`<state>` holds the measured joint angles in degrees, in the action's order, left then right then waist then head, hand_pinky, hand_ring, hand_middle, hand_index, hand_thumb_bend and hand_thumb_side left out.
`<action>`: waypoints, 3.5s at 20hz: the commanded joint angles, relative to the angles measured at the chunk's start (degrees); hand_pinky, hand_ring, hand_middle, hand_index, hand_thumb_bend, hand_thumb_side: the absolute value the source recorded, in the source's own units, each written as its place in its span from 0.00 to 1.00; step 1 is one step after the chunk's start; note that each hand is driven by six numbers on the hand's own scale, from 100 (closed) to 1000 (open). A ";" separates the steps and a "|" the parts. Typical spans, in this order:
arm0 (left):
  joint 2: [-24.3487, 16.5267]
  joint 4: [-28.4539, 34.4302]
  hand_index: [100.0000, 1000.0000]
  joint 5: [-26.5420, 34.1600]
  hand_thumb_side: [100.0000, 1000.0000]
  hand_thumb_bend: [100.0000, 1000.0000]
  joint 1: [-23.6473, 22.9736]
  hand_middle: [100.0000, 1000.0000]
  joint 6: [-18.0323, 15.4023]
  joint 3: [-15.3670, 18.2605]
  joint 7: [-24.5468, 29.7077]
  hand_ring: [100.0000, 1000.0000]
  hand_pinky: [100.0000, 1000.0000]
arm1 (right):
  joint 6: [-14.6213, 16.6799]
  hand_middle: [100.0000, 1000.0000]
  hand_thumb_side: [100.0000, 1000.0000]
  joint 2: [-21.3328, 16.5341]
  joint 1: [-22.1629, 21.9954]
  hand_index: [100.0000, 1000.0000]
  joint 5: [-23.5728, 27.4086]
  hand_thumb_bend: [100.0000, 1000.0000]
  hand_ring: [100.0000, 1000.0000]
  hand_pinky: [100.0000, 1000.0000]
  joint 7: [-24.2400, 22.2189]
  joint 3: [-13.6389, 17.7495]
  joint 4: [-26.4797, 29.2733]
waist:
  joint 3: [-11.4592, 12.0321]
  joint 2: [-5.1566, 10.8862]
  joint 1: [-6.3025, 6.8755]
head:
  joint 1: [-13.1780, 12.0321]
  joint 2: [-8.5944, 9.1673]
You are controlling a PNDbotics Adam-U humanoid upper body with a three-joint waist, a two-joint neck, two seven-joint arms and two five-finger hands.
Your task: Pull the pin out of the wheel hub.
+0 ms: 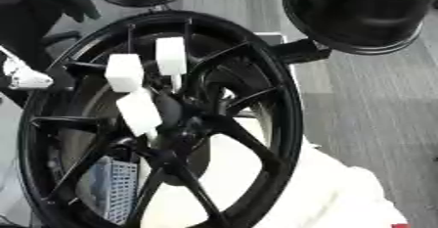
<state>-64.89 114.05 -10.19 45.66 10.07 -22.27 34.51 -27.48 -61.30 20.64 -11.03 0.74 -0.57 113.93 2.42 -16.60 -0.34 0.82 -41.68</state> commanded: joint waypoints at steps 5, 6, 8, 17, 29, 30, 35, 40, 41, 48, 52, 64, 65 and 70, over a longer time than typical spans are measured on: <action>3.39 -2.25 0.79 -0.03 0.14 0.49 5.56 0.61 6.88 -3.31 2.62 0.70 0.76 | -0.06 0.56 0.34 -1.74 0.60 0.73 -0.33 0.00 0.66 0.83 -0.13 0.71 0.67 | -0.27 1.62 0.11 | 0.35 -0.24; 4.11 -3.00 0.78 0.10 0.14 0.49 6.43 0.61 7.74 -3.91 3.10 0.70 0.76 | -0.06 0.56 0.34 -1.75 0.58 0.73 -0.36 0.00 0.66 0.83 -0.14 0.70 0.67 | -0.29 1.67 0.13 | 0.40 -0.38; 5.39 -4.28 0.78 0.27 0.14 0.49 7.97 0.61 9.16 -5.01 4.11 0.70 0.76 | -0.10 0.56 0.34 -1.76 0.49 0.73 -0.40 0.00 0.66 0.83 -0.13 0.73 0.67 | -0.35 1.73 0.22 | 0.49 -0.67; 9.84 -11.06 0.79 -1.05 0.16 0.51 11.99 0.64 10.45 -8.10 8.68 0.72 0.77 | -0.07 0.56 0.34 -1.60 0.52 0.73 -0.27 0.00 0.66 0.83 0.30 0.82 0.67 | -0.44 1.73 0.63 | 0.53 -1.42; 12.84 -16.54 0.81 -3.47 0.01 0.56 13.19 0.68 8.59 -9.58 11.81 0.74 0.78 | 0.10 0.55 0.34 -1.30 0.65 0.72 -0.10 0.00 0.65 0.83 1.00 1.17 0.67 | -0.64 1.65 0.61 | 0.38 -0.83; 12.86 -16.65 0.81 -3.83 0.00 0.57 13.03 0.69 8.40 -9.65 11.74 0.74 0.78 | 0.15 0.55 0.34 -1.21 0.71 0.72 -0.15 0.00 0.65 0.83 1.23 1.36 0.67 | -0.67 1.58 0.62 | 0.32 -0.67; 12.53 -16.54 0.81 -5.55 0.00 0.58 12.12 0.71 7.59 -9.91 11.35 0.75 0.79 | 0.33 0.55 0.32 -0.93 1.02 0.72 -0.44 0.00 0.65 0.83 2.86 2.71 0.67 | -0.82 1.11 0.61 | -0.09 -0.18; 10.69 -13.96 0.81 -6.45 0.00 0.59 10.71 0.71 7.28 -9.02 9.74 0.75 0.79 | 0.22 0.55 0.32 -0.84 0.84 0.72 -0.42 0.00 0.64 0.83 4.17 3.41 0.67 | -0.79 0.51 0.70 | 0.28 -0.22; 10.06 -13.29 0.81 -6.36 0.00 0.59 10.28 0.70 7.40 -8.60 9.04 0.75 0.79 | 0.19 0.55 0.32 -0.85 0.75 0.72 -0.39 0.00 0.64 0.83 4.31 3.43 0.67 | -0.78 0.36 0.73 | 0.47 -0.06; 6.75 -7.80 0.81 -5.43 0.06 0.71 7.26 0.68 9.75 -7.16 4.37 0.74 0.78 | -0.10 0.54 0.34 -0.56 0.55 0.72 0.06 0.00 0.64 0.82 5.09 3.32 0.67 | -0.91 -0.63 0.87 | 1.46 0.21; 6.68 -7.92 0.79 -7.53 0.07 0.74 6.83 0.67 11.24 -7.49 4.39 0.74 0.78 | -0.15 0.54 0.33 -0.47 0.55 0.72 0.12 0.00 0.64 0.82 5.23 3.30 0.67 | -1.09 -0.67 0.79 | 1.54 -0.66; 7.03 -10.47 0.77 -5.76 0.21 0.71 5.47 0.60 14.70 -7.58 2.96 0.68 0.74 | -0.67 0.54 0.34 0.03 -0.04 0.71 0.00 0.00 0.64 0.82 6.01 3.62 0.67 | -1.17 -0.64 0.71 | 2.32 -1.47; 7.07 -10.72 0.76 -5.67 0.21 0.70 5.41 0.59 15.05 -7.55 2.47 0.67 0.73 | -0.68 0.54 0.34 0.06 -0.04 0.71 0.01 0.00 0.64 0.82 6.07 3.62 0.67 | -1.17 -0.67 0.72 | 2.37 -1.47; 7.34 -11.82 0.74 -4.92 0.21 0.62 5.19 0.56 15.76 -7.44 0.48 0.64 0.71 | -0.81 0.54 0.34 0.25 -0.20 0.71 0.09 0.00 0.64 0.82 6.42 3.69 0.67 | -1.28 -0.90 0.78 | 2.51 -1.43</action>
<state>-56.37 102.25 -15.54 50.32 25.60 -30.81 35.56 -28.29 -59.75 20.10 -10.95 6.82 2.11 113.93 1.19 -18.44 0.47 3.23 -42.84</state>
